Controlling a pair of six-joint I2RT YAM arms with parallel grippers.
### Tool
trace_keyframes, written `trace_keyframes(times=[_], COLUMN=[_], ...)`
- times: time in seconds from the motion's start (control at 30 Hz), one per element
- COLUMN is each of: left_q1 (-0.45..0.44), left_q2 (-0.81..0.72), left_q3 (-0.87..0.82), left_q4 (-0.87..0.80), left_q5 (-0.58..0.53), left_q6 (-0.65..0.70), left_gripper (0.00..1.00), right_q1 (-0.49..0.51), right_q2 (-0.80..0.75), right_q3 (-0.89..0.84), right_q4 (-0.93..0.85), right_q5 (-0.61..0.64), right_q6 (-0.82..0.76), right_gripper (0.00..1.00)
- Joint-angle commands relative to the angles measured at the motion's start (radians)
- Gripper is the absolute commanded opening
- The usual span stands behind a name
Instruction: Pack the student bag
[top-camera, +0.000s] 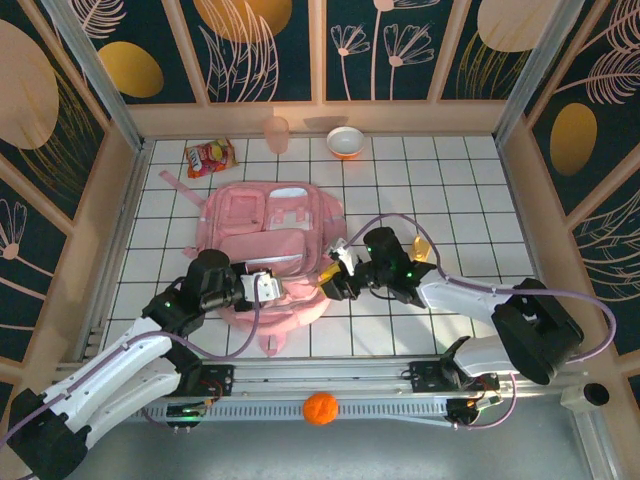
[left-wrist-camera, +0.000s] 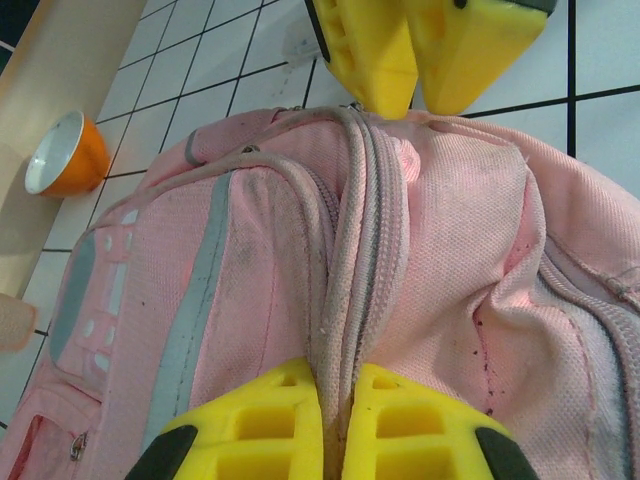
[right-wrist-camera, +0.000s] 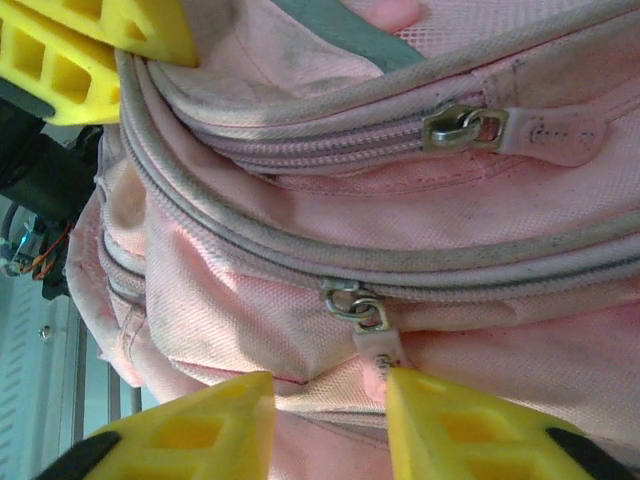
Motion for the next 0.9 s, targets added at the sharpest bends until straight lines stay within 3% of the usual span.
trace_keyframes(times=[0.0, 0.17, 0.37, 0.73, 0.87], left_q1=[0.005, 0.004, 0.005, 0.004, 0.005], left_q2=[-0.001, 0.013, 0.017, 0.018, 0.014], left_q3=[0.064, 0.069, 0.067, 0.071, 0.071], left_q4=[0.088, 0.091, 0.092, 0.096, 0.095], left_q5=[0.059, 0.066, 0.066, 0.074, 0.069], left_q6=[0.009, 0.012, 0.013, 0.016, 0.017], left_gripper=[0.0, 0.0, 0.0, 0.0, 0.0], right_q1=[0.009, 0.007, -0.019, -0.019, -0.019], right_q2=[0.01, -0.008, -0.078, -0.001, 0.008], right_q3=[0.029, 0.027, -0.002, 0.021, 0.026], right_q4=[0.073, 0.045, -0.016, 0.034, 0.016], right_q5=[-0.031, -0.012, 0.037, -0.029, -0.011], right_q6=[-0.019, -0.032, -0.041, 0.001, -0.008], right_gripper=[0.27, 0.17, 0.33, 0.38, 0.26])
